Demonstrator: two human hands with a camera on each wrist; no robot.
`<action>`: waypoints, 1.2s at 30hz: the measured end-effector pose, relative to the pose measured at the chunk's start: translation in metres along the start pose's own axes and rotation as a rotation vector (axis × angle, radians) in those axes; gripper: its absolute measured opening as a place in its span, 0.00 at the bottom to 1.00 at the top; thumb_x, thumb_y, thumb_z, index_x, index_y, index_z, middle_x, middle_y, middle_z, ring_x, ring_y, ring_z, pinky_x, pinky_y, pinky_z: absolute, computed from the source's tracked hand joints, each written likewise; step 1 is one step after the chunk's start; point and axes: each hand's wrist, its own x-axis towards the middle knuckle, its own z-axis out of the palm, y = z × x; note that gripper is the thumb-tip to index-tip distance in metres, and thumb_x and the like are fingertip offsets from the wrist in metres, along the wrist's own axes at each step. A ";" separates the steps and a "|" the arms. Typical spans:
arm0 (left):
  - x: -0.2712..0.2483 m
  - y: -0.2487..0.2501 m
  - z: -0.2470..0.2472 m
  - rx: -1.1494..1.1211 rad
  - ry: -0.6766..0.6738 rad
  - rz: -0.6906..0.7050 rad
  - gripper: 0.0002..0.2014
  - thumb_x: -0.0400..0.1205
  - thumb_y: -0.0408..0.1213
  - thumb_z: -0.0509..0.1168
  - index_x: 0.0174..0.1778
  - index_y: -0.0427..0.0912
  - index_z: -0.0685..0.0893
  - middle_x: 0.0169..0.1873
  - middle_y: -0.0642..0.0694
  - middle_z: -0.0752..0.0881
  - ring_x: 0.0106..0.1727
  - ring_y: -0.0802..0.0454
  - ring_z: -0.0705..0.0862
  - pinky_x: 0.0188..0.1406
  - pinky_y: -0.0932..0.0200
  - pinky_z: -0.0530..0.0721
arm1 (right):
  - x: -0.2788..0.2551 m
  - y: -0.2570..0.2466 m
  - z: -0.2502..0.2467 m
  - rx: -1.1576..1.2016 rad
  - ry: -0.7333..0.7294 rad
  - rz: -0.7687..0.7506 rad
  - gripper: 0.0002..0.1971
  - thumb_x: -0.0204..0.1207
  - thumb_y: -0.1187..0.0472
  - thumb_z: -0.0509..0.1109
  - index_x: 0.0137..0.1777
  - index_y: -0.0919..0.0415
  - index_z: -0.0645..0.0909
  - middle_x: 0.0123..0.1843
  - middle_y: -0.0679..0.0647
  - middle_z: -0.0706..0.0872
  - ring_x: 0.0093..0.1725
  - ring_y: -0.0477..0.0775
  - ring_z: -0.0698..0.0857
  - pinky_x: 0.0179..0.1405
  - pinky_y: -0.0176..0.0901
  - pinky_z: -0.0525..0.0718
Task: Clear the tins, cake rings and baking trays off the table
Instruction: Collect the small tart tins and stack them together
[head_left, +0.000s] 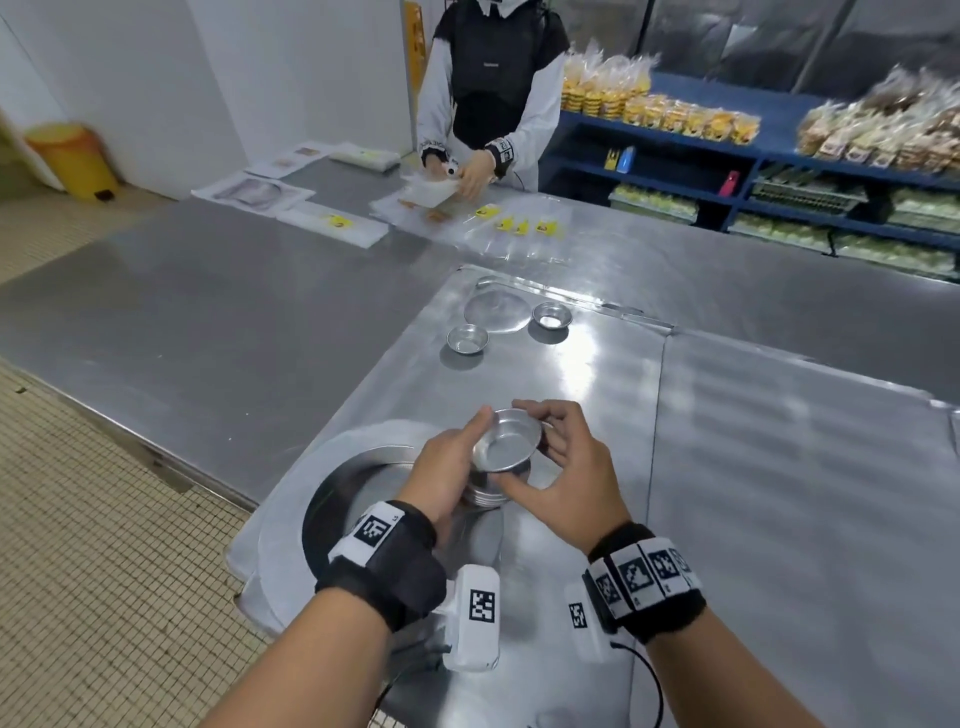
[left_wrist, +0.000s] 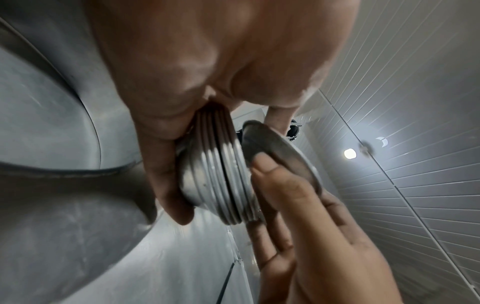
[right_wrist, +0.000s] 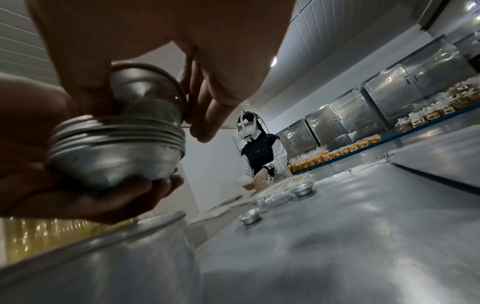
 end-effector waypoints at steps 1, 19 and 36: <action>0.000 -0.001 0.002 0.006 0.001 0.005 0.24 0.78 0.54 0.72 0.59 0.37 0.90 0.53 0.31 0.92 0.53 0.35 0.92 0.61 0.38 0.87 | -0.002 0.000 0.001 0.002 -0.020 0.007 0.34 0.62 0.67 0.87 0.63 0.50 0.72 0.66 0.45 0.86 0.65 0.44 0.86 0.67 0.45 0.84; 0.043 0.030 -0.047 0.084 0.054 0.093 0.16 0.71 0.30 0.70 0.55 0.38 0.85 0.51 0.31 0.91 0.56 0.28 0.90 0.59 0.27 0.86 | 0.073 0.005 0.011 -0.202 -0.458 0.241 0.43 0.66 0.58 0.76 0.82 0.48 0.65 0.79 0.39 0.75 0.72 0.39 0.80 0.67 0.35 0.79; 0.105 0.062 -0.127 0.093 0.119 0.079 0.12 0.64 0.33 0.67 0.43 0.40 0.86 0.37 0.38 0.88 0.40 0.42 0.86 0.51 0.31 0.87 | 0.255 0.107 0.090 -0.995 -0.498 0.388 0.32 0.73 0.36 0.72 0.76 0.44 0.72 0.74 0.51 0.80 0.71 0.56 0.80 0.70 0.56 0.79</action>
